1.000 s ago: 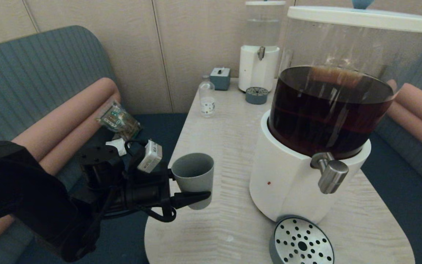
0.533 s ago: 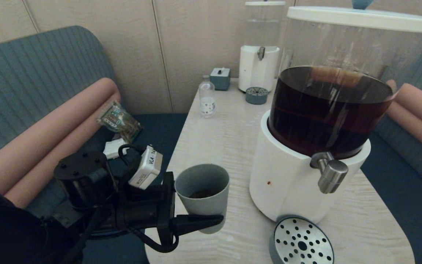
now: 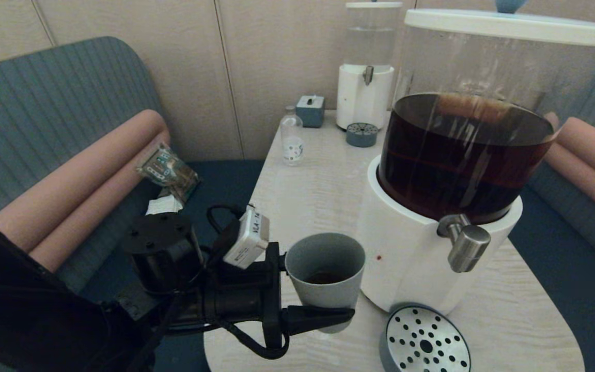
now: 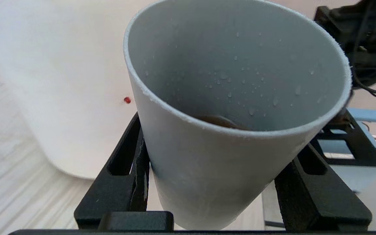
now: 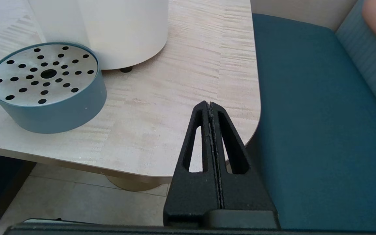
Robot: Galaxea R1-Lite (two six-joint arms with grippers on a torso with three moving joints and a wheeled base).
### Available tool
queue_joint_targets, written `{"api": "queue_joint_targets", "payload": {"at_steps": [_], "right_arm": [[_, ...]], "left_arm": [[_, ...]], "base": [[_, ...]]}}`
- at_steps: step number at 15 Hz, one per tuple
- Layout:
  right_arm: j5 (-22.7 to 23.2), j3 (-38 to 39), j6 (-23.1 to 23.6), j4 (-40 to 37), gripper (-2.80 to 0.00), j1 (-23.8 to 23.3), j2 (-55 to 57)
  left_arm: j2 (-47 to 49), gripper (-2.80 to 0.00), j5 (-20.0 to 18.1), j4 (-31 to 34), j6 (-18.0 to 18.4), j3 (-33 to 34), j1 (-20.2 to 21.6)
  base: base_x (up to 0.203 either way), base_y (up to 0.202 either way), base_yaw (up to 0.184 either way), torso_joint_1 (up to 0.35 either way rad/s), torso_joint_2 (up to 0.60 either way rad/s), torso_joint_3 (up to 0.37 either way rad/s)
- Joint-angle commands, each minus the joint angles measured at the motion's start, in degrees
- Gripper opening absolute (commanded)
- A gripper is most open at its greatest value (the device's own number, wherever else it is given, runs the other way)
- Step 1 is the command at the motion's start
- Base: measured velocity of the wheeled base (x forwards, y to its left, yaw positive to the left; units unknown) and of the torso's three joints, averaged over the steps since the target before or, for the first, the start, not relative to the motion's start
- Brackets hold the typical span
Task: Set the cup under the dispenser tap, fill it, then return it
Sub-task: Place it under the water dispenser
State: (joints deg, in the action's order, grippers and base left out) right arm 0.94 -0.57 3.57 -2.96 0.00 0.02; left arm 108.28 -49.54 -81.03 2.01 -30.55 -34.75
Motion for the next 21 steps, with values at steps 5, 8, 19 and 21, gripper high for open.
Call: {"api": "queue_joint_targets", "payload": {"at_steps": [5,8,19,21], "right_arm": [[0.0,0.0,0.0,0.0,-2.8,0.1,-0.3],[0.0,0.0,0.0,0.0,-2.8,0.0,-0.3],[0.0,0.0,0.0,0.0,-2.8,0.1,-0.3],[0.0,0.0,0.0,0.0,-2.8,0.0,-0.3]], "left_arm": [[7.8,-2.8,2.9,-0.5,-1.2,-7.2,-6.4],[11.0,-2.8,3.7,-0.6,-1.7,-10.7,-8.7],[19.0,-2.8,5.2,-0.9,-2.2,-16.7,-10.9],[20.2,-2.8,5.2,-0.8,-2.3,-18.1,-11.4]], "base": [[0.0,0.0,0.0,0.0,0.0,0.0],[0.0,0.0,0.0,0.0,0.0,0.0],[0.0,0.0,0.0,0.0,0.0,0.0],[0.0,0.0,0.0,0.0,0.0,0.0]]}}
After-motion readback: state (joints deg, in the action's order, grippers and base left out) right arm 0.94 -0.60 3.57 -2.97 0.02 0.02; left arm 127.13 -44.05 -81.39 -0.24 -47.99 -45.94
